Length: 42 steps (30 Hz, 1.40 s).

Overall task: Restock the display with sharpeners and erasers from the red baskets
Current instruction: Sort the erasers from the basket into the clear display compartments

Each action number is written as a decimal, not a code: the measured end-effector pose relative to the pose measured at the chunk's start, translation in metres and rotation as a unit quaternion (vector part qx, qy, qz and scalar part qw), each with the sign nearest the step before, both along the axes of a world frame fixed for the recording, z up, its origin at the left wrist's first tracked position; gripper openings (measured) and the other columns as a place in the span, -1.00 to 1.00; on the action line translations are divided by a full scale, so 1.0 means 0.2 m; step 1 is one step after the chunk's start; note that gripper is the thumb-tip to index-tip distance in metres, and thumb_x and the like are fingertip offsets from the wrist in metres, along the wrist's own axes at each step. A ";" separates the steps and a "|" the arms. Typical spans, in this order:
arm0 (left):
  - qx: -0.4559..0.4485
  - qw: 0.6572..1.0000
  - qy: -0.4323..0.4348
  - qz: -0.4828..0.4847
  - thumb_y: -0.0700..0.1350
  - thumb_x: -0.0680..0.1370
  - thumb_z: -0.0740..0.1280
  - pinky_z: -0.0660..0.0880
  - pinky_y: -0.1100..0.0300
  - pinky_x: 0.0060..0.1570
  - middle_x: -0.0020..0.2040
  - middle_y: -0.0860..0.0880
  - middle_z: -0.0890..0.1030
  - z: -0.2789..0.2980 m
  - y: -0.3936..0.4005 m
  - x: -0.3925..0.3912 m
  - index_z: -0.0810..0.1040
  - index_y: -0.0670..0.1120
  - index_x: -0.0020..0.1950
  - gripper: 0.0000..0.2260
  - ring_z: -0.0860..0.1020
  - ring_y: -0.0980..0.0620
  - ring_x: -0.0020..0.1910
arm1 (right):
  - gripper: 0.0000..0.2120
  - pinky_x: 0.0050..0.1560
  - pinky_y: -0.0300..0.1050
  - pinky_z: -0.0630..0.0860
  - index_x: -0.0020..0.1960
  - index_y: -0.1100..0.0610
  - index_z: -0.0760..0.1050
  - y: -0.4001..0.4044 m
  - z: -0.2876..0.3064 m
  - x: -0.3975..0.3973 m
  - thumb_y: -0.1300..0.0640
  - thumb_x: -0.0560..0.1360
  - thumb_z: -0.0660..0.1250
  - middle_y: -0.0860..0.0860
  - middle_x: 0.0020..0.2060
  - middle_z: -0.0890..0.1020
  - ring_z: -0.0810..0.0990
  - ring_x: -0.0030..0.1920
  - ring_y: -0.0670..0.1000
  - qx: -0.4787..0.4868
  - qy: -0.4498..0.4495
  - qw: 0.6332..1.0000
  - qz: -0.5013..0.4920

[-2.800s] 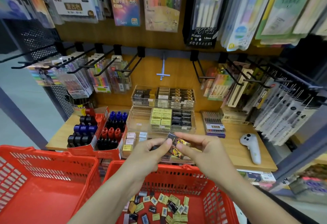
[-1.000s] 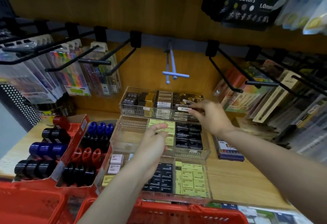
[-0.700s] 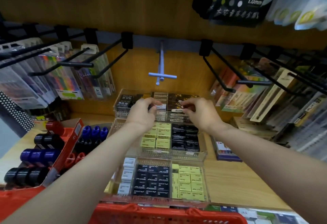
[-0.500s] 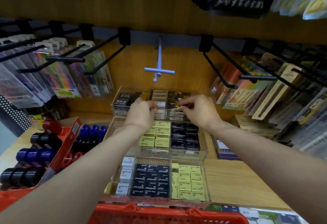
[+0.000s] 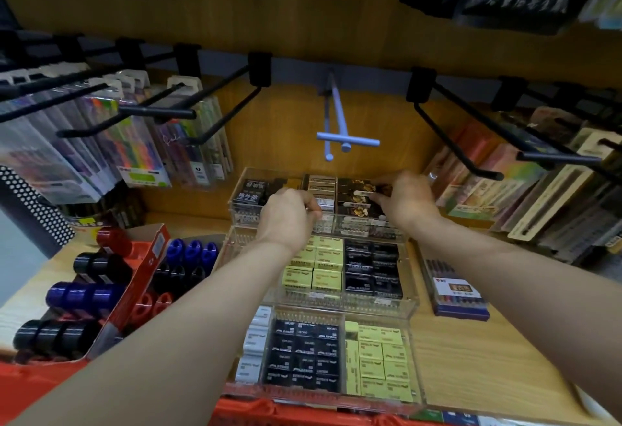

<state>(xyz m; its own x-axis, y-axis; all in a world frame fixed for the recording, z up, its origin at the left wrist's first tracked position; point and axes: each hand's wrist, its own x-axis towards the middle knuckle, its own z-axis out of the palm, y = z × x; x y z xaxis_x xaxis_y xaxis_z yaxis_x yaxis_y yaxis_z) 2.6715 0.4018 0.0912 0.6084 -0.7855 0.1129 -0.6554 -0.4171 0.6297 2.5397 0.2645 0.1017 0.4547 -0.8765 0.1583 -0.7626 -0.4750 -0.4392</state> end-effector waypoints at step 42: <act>-0.138 0.872 0.470 0.007 -0.21 0.53 0.41 0.60 0.27 -0.14 -0.04 -0.10 0.71 0.05 0.13 -0.14 0.67 -0.15 0.00 -0.92 0.68 0.03 -0.11 | -0.77 -0.11 -0.39 0.56 -0.01 -0.06 0.66 0.40 -0.04 -0.19 0.17 0.39 0.55 -0.17 -0.16 0.69 0.66 -0.18 -0.24 0.165 -0.298 0.935 0.101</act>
<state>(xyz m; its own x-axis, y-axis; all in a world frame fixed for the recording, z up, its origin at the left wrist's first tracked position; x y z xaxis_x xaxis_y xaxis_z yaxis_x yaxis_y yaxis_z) 2.6440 0.4274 0.1016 0.5435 -0.7987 -0.2583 0.2089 -0.1694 0.9632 2.5010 0.3435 0.0947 0.5331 -0.8282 0.1728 -0.2449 -0.3465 -0.9055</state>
